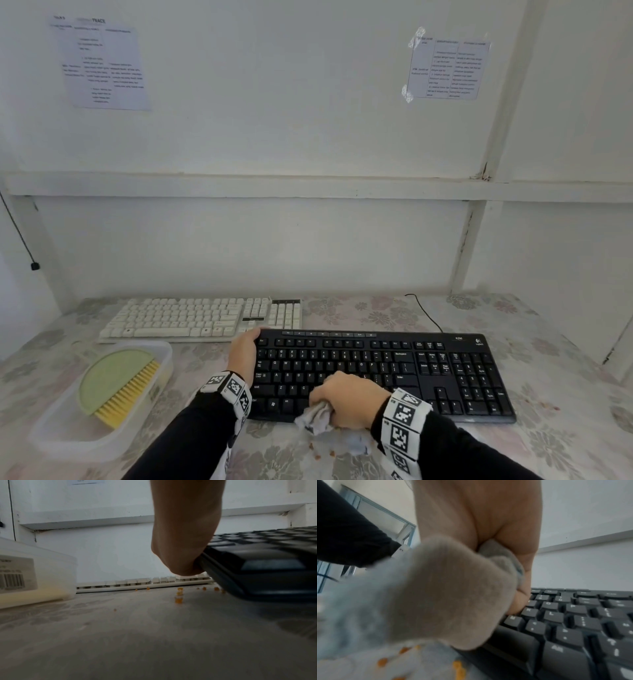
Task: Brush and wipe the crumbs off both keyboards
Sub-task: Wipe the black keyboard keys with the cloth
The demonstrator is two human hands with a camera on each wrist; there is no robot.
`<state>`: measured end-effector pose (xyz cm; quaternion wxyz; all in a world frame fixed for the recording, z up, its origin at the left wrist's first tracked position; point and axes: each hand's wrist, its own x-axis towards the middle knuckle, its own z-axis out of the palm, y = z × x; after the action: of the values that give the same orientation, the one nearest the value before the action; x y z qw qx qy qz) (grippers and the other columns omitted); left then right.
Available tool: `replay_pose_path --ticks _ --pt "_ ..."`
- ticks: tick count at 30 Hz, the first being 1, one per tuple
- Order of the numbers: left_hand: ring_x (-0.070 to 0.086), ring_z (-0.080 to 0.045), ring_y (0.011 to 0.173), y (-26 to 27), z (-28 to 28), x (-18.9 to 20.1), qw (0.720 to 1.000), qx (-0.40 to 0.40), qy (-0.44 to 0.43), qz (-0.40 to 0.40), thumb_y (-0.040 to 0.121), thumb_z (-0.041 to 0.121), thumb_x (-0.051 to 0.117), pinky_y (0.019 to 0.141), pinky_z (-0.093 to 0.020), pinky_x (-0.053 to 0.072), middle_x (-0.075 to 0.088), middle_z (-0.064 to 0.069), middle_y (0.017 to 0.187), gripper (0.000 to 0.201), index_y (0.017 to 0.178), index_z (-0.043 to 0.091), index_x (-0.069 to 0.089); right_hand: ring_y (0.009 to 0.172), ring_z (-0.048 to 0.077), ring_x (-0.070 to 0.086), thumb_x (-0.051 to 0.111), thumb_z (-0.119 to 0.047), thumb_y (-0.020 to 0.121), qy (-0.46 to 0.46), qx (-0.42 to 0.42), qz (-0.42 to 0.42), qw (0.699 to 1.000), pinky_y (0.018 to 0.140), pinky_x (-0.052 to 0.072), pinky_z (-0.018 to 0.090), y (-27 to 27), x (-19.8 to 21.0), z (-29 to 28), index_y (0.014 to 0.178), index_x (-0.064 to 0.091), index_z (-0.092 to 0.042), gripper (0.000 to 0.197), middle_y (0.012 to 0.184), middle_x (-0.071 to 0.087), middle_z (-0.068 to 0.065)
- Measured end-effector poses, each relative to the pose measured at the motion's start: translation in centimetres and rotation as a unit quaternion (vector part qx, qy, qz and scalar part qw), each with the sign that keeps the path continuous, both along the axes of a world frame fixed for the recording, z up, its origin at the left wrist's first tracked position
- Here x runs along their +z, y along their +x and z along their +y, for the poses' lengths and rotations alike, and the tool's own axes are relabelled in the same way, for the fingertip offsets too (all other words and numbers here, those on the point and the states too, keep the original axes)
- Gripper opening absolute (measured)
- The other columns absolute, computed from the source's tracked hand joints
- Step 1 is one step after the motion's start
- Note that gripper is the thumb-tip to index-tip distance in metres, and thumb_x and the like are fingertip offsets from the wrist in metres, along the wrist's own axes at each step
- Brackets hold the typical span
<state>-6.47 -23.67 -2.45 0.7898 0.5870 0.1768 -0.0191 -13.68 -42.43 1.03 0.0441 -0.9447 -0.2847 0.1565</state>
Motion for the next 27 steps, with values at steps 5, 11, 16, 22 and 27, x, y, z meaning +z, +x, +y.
replay_pose_path --ticks 5,11,16,22,27 --pt "0.059 -0.027 0.068 0.1 -0.1 0.0 1.0 0.015 -0.009 0.005 0.097 0.016 0.04 0.065 -0.034 0.047 0.063 -0.011 0.074 0.03 0.084 0.011 0.067 0.096 0.027 0.054 0.046 -0.005 0.088 0.13 -0.095 -0.108 0.981 0.079 0.046 0.033 1.8 1.0 0.2 0.114 0.048 -0.015 0.028 0.111 0.047 0.005" --pt "0.058 -0.027 0.066 0.0 -0.1 0.2 1.0 0.012 -0.008 0.004 0.096 0.016 0.04 0.062 -0.033 0.048 0.063 -0.012 0.074 0.028 0.089 0.01 0.067 0.105 0.032 0.05 0.052 0.0 0.086 0.066 -0.095 -0.146 0.983 0.08 0.048 0.039 2.7 0.6 1.1 0.119 0.043 -0.012 0.036 0.123 0.04 0.012" --pt "0.059 -0.029 0.068 -0.1 0.0 0.2 1.0 0.002 -0.01 0.005 0.096 0.019 0.041 0.064 -0.036 0.049 0.063 -0.014 0.075 0.028 0.088 0.012 0.066 0.096 0.034 0.05 0.046 0.005 0.087 0.017 -0.012 -0.087 0.996 0.067 0.038 0.035 0.7 -0.2 1.4 0.118 0.042 -0.014 0.037 0.118 0.039 0.015" --pt "0.06 -0.028 0.07 0.0 0.0 0.0 1.0 0.01 -0.008 0.003 0.095 0.019 0.042 0.069 -0.038 0.049 0.064 -0.012 0.076 0.027 0.089 0.013 0.068 0.097 0.035 0.053 0.046 0.0 0.09 -0.011 0.022 -0.025 0.999 0.066 0.041 0.034 -1.1 -0.5 1.7 0.123 0.046 -0.016 0.037 0.116 0.046 0.014" --pt "0.059 -0.028 0.068 0.5 0.1 -0.3 0.999 0.035 -0.016 0.0 0.095 0.013 0.043 0.063 -0.034 0.048 0.063 -0.015 0.078 0.027 0.083 0.01 0.067 0.096 0.022 0.052 0.049 -0.002 0.086 0.123 -0.068 -0.115 0.983 0.085 0.049 0.036 1.8 1.6 2.2 0.119 0.049 -0.017 0.036 0.116 0.047 0.004"
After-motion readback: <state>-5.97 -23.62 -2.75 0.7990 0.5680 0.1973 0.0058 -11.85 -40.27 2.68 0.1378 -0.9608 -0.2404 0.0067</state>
